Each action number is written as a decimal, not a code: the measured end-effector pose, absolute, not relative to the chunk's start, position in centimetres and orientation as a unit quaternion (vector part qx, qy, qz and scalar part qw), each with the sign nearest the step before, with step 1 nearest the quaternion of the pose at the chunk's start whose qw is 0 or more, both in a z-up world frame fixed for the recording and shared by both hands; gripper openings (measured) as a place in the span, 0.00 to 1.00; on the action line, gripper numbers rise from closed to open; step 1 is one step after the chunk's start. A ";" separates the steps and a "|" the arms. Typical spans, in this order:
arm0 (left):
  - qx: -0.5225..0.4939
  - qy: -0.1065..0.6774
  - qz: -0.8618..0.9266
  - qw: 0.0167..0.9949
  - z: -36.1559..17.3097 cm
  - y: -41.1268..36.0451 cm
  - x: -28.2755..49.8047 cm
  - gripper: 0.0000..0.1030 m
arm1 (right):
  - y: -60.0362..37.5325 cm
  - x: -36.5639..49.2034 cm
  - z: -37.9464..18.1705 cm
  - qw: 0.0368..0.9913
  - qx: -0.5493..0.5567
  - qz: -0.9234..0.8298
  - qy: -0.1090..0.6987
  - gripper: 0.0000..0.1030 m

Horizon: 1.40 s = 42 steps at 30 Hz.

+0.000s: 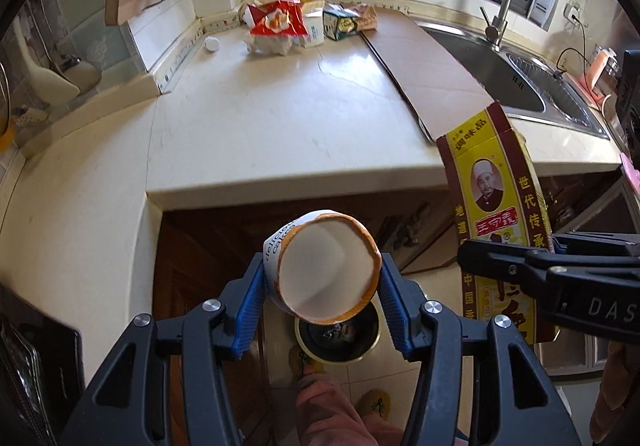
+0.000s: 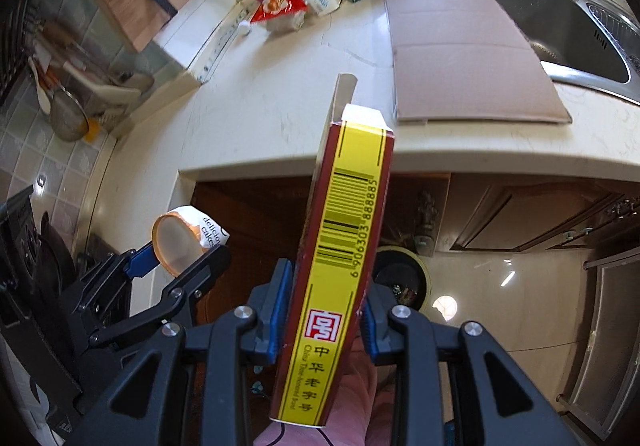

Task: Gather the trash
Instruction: 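Carry the paper cup and yellow box to the bin and release both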

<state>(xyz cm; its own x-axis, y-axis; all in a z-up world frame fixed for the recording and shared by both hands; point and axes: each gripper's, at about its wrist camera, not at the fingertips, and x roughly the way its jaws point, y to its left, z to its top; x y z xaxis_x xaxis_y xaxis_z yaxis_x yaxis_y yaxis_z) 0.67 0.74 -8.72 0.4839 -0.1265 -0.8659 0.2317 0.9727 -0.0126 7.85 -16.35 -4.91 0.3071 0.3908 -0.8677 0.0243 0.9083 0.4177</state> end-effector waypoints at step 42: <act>0.037 0.661 -0.113 0.741 -43.4 1.0 5.0 0.79 | -13.5 8.4 -44.0 0.628 0.187 0.067 0.753 0.31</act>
